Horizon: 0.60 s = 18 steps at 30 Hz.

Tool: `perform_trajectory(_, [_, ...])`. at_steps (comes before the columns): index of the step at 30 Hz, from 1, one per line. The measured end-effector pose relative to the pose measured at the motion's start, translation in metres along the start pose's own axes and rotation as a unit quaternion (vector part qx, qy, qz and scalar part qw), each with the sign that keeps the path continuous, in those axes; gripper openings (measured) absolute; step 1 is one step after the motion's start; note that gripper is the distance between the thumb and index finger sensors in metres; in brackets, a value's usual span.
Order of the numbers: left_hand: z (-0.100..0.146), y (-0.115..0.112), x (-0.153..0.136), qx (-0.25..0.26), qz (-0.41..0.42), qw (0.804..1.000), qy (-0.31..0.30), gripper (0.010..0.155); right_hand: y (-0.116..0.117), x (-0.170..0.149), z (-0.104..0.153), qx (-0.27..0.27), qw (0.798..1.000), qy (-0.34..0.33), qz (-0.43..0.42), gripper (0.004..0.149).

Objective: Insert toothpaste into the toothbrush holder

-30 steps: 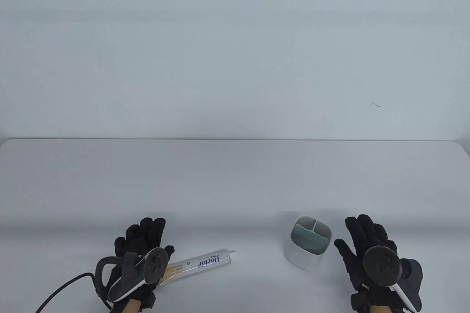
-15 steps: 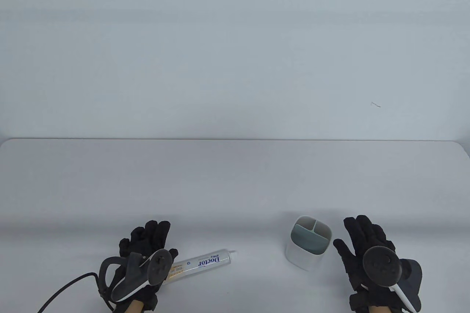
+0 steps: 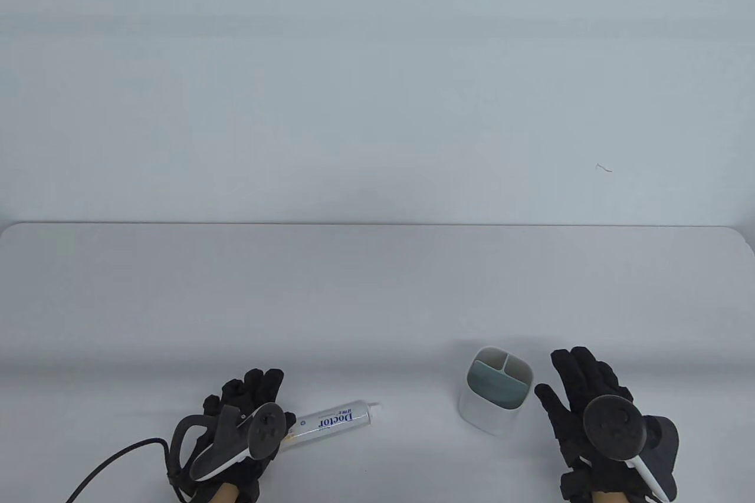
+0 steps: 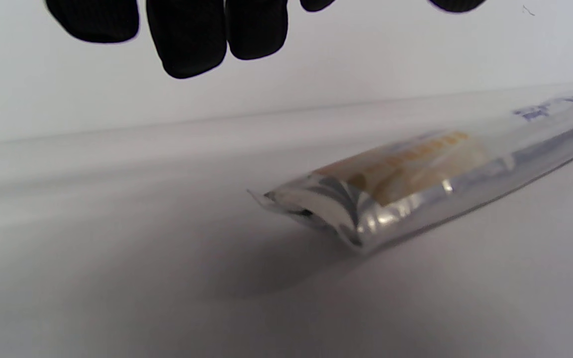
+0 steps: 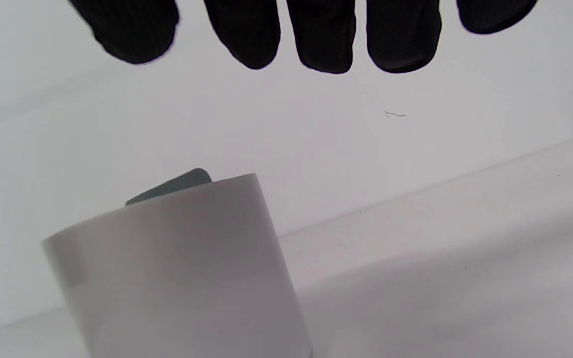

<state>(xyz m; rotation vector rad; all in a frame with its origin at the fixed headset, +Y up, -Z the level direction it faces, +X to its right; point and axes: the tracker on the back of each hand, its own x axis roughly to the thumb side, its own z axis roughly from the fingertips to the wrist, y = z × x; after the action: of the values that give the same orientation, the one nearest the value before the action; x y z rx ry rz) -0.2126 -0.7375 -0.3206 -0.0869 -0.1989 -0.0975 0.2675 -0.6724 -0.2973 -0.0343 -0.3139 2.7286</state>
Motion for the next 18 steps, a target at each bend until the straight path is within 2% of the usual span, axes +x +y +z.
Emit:
perform_trajectory(6, [-0.004, -0.017, 0.011, -0.051, -0.014, 0.998, -0.042, 0.076, 0.000, 0.000, 0.000, 0.000, 1.000, -0.001, -0.004, 0.063])
perform_trajectory(18, [-0.007, -0.036, 0.026, -0.096, -0.056, 0.990, -0.085, 0.075, 0.000, 0.000, 0.000, 0.004, 1.000, 0.000, -0.009, 0.063])
